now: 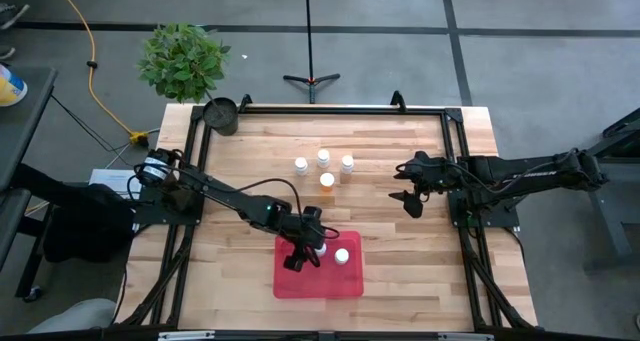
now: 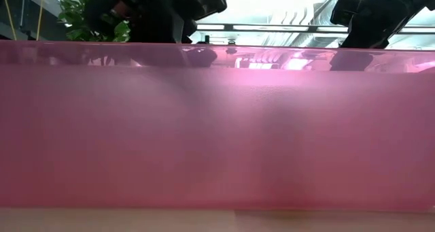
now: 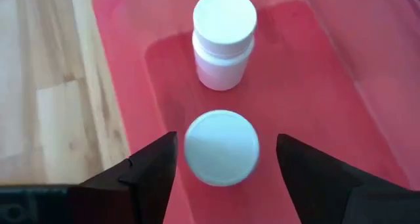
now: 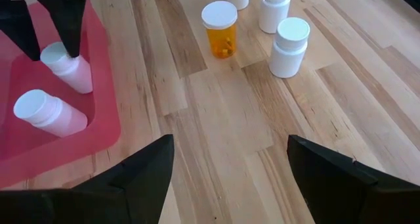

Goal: Pick and place pill bottles into a basket
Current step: Put the white medicine bottle into the red bin

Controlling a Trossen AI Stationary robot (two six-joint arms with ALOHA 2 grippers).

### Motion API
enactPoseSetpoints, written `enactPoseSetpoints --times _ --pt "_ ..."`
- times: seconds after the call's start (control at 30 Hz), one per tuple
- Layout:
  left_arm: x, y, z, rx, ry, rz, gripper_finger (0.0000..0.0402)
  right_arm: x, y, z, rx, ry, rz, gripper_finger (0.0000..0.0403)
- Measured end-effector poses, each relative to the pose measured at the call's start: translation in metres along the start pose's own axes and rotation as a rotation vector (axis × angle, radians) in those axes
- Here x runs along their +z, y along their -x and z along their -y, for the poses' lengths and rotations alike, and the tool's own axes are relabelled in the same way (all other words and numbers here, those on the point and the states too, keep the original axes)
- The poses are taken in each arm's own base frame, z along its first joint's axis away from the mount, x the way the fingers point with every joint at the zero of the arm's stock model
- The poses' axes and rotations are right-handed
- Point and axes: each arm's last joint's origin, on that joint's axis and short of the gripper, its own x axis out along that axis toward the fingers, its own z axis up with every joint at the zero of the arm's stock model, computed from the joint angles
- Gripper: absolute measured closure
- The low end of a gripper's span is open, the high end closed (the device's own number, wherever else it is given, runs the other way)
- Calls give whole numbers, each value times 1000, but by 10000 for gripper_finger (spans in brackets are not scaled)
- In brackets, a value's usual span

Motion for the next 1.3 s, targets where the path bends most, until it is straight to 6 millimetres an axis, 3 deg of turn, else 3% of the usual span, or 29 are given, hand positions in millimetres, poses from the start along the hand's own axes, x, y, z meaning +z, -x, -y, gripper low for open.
enactPoseSetpoints --times 0.37,0.5,0.63,0.77,0.93,1.07,1.3 --pt "46 35 -5 78 -100 -36 126 0 0 -1 37 -3 -14 116" --pt "65 60 -11 151 -120 -44 126 0 0 -1 39 -3 -15 116" --pt "73 100 -30 208 -82 -9 126 -1 0 -1 45 -3 -21 116" --pt "70 140 -54 227 3 57 126 -2 0 -1 43 -1 -32 116" --pt "61 177 -80 280 75 98 126 -2 0 -1 42 1 -31 116" --pt "51 192 -99 303 137 88 126 -2 0 -1 41 3 -31 116" --pt "28 197 -133 361 257 -33 126 -3 0 -3 43 11 -31 116"
